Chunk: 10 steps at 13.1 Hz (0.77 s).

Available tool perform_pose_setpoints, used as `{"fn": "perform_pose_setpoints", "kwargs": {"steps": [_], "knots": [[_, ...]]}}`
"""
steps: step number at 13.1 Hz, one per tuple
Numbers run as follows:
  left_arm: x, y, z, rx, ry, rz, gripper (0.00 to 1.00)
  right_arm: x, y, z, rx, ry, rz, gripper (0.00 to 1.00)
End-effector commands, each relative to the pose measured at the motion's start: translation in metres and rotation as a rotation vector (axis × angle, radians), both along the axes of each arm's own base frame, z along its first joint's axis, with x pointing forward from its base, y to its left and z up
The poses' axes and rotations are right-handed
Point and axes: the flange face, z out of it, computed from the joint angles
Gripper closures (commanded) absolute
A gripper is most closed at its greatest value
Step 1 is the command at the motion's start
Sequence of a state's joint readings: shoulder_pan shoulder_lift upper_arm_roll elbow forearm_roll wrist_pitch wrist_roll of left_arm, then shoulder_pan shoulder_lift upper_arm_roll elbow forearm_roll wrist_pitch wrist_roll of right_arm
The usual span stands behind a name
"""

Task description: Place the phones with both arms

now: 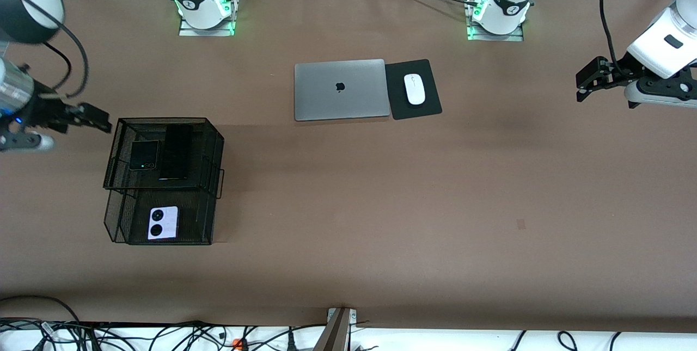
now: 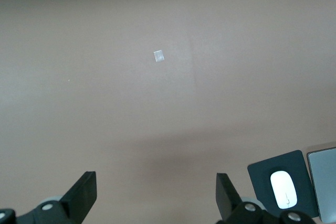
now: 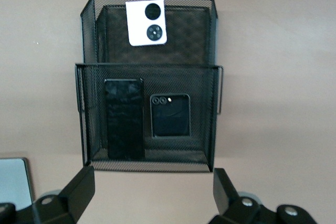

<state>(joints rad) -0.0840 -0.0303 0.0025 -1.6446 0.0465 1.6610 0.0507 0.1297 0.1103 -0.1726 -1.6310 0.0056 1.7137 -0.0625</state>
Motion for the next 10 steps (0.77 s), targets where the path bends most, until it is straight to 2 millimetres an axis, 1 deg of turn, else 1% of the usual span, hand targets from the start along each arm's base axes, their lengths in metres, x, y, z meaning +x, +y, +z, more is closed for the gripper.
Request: {"fn": "perform_pose_setpoints", "kwargs": {"steps": [1,2,4,5,6,8,10], "knots": [[0.002,0.001,0.005,0.022,0.006,-0.019,0.00,-0.028,-0.011,0.025,-0.019,0.007,-0.027,0.00],[0.003,0.001,0.005,0.022,0.004,-0.021,0.00,-0.035,-0.016,0.033,-0.018,0.013,-0.043,0.00],[0.002,0.001,0.005,0.023,0.006,-0.021,0.00,-0.043,-0.012,0.045,-0.018,0.010,-0.036,0.00],[0.003,0.002,0.005,0.023,0.006,-0.019,0.00,-0.044,-0.006,0.049,-0.018,0.003,-0.024,0.00],[0.003,0.002,0.005,0.023,0.006,-0.019,0.00,-0.046,-0.006,0.052,-0.016,0.016,-0.024,0.00],[0.003,0.003,0.005,0.023,0.006,-0.017,0.00,-0.049,-0.005,0.048,-0.015,0.054,-0.025,0.00],[0.003,0.003,0.005,0.023,0.006,-0.017,0.00,-0.049,-0.007,0.048,-0.014,0.055,-0.031,0.00]]}}
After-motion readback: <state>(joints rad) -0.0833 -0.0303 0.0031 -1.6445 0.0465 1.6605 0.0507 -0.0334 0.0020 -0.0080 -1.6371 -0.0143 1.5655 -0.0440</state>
